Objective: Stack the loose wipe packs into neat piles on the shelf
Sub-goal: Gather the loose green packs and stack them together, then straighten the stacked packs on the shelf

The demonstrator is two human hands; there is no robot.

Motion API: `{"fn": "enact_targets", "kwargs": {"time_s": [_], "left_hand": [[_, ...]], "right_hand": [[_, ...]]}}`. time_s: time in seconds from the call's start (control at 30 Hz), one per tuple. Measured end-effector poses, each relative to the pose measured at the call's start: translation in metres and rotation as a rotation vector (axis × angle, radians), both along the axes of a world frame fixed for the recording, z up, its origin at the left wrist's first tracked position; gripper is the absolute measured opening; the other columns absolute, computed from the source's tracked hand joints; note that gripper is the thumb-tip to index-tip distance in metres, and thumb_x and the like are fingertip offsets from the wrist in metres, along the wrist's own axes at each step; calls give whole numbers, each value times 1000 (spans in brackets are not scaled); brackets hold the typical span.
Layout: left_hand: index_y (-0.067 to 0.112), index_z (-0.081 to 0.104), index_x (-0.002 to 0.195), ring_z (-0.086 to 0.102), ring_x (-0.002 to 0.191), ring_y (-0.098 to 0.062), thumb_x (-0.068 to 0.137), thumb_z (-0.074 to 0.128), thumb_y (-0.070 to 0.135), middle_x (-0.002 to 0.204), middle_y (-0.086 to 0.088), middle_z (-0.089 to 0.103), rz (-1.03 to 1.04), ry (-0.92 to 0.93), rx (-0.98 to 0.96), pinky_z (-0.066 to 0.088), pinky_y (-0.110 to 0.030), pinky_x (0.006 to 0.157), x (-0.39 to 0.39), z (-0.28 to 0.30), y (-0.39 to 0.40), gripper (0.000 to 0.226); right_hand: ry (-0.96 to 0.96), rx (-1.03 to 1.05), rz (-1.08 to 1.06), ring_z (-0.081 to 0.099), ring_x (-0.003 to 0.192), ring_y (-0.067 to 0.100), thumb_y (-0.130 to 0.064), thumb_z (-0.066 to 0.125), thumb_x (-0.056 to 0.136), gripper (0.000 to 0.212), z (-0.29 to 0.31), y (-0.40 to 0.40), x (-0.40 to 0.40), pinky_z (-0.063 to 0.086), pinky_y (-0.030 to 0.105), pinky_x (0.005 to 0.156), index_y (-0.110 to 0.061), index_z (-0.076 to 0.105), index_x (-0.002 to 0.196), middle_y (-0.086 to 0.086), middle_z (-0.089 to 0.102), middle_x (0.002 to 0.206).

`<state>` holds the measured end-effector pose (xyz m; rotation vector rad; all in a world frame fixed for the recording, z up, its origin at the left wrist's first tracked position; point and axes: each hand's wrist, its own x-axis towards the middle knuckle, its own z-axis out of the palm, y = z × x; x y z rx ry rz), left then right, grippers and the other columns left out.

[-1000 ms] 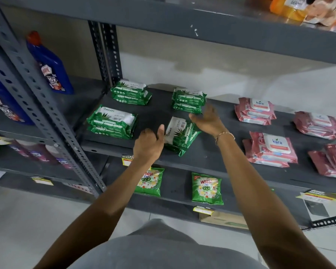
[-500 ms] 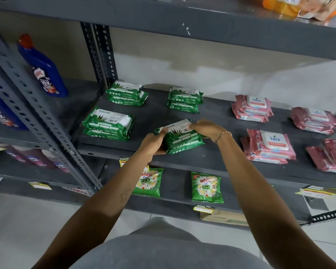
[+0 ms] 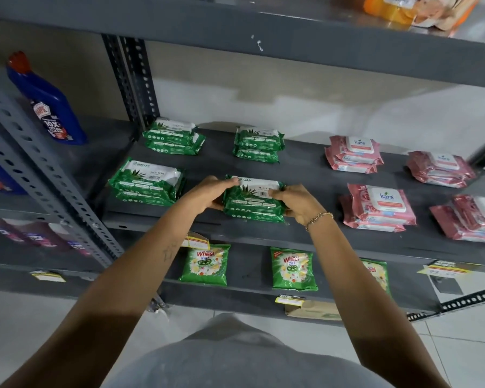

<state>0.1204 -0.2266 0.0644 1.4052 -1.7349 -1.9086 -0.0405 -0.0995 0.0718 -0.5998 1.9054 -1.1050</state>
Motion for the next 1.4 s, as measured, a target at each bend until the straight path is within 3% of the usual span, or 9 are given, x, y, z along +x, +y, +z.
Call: {"fn": "enact_targets", "kwargs": {"time_s": [0.17,0.47,0.57,0.63,0.73,0.9,1.07,1.2,1.4], "left_hand": [[5,61,100,62,96,-21,84,67,42,115,-8,57,31,0,-69,57,-32,63,-1,-1,3,42],[4,64,112,56,100,-28,76,61,65,110,-10,61,60,-93,-163,49,-45,94,-3,-13,-5,71],[1,59,114,58,104,-31,69,62,71,114,-12,60,52,-83,-154,51,-49,93,-2,-15,-7,83],[0,58,110,57,97,-28,77,57,69,107,-11,58,41,-100,-180,52,-44,88,-2,-12,-4,76],[4,55,86,56,76,-26,91,40,63,83,-10,54,-28,-325,-511,42,-35,63,-3,1,9,61],[3,46,132,50,119,-34,99,31,47,131,-18,51,-67,-371,-1098,45,-46,90,-21,23,34,57],[4,18,151,9,148,-28,101,12,45,160,-14,16,-431,-505,-1129,2,-43,119,-55,0,49,65],[6,14,152,4,149,-25,101,11,43,162,-9,11,-445,-641,-1250,-4,-42,119,-57,-17,52,63],[5,10,152,2,149,-24,102,10,41,161,-9,7,-426,-643,-1289,-2,-40,120,-55,-23,56,62]], "right_hand": [[15,-24,-63,54,80,23,-21,73,79,25,-6,0,0,51,41,77,0,67,92,24,66,92],[-34,-33,-106,39,65,17,-21,75,78,50,-3,-5,1,42,34,68,12,59,112,11,43,82],[-25,-38,-111,56,85,27,-24,75,77,58,-7,-5,-1,50,46,93,12,55,118,28,42,132],[-41,-30,-94,50,82,25,-28,76,76,60,-7,-4,0,51,38,81,11,56,117,-2,33,102],[-33,-24,-64,55,81,22,-32,74,77,46,-2,1,0,53,40,83,3,66,106,17,63,91],[487,-148,-94,56,73,18,-37,57,88,22,37,35,-28,41,27,75,-18,62,77,0,63,75],[1052,26,-99,51,123,34,-33,40,88,46,45,99,-111,38,42,101,-7,59,121,14,56,134],[1077,391,138,12,146,25,-30,28,98,47,10,115,-144,11,52,115,-12,40,139,5,25,157],[1168,353,71,20,145,25,-34,14,97,59,-9,117,-141,16,45,115,-5,27,146,9,24,157]]}}
